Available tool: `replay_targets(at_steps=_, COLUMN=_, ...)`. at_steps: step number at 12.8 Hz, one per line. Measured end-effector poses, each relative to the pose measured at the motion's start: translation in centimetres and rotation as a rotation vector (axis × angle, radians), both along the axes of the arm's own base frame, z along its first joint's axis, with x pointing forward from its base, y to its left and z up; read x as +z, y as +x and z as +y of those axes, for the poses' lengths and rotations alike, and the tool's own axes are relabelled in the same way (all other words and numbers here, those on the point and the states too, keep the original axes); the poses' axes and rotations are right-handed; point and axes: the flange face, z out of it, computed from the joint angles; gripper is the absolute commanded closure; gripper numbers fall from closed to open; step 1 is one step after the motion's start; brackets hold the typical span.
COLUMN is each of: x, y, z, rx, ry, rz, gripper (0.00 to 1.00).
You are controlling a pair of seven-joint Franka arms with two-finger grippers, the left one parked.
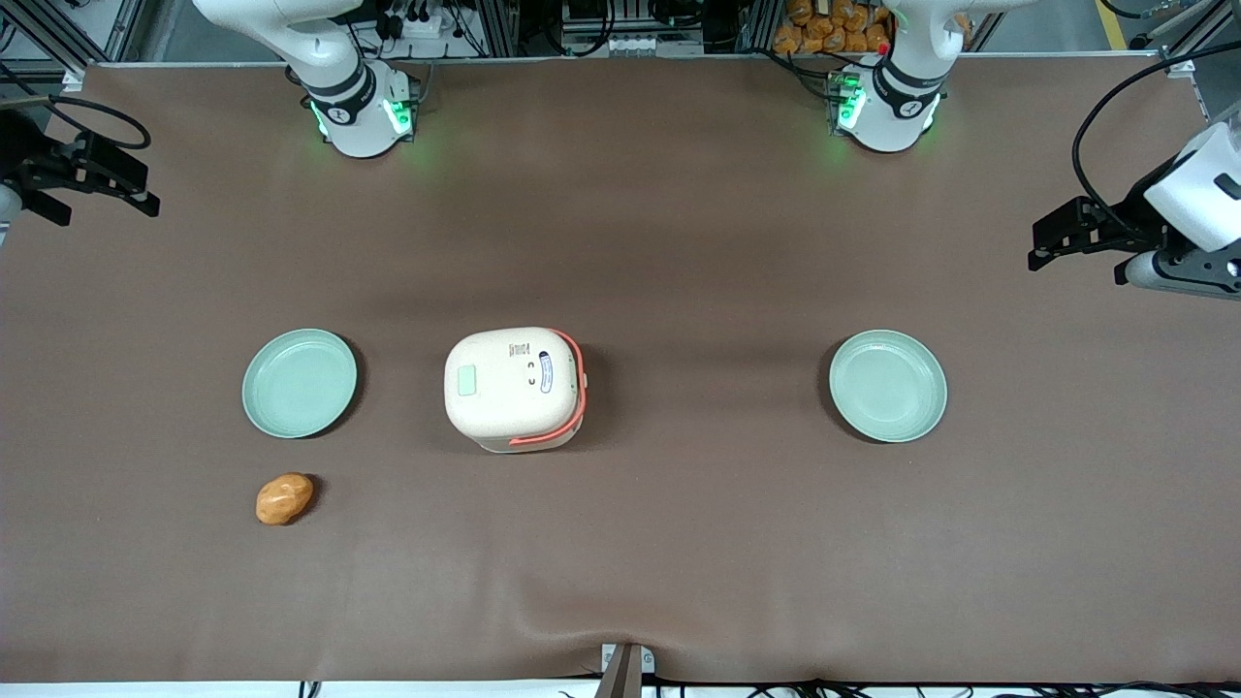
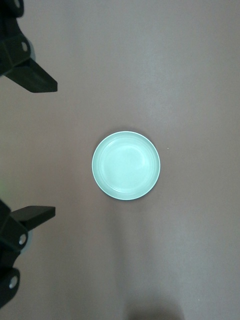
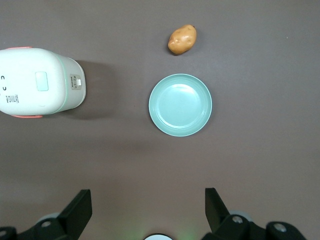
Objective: Press rice cooker button with right arm
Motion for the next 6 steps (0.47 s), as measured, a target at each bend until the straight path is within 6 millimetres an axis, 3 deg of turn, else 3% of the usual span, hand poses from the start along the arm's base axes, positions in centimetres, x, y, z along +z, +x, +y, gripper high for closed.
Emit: replay_targets(at_steps=6, x=0.32, y=-0.01, z=0.00, rx=0.000, ry=0.000, rz=-0.007, gripper=0.00)
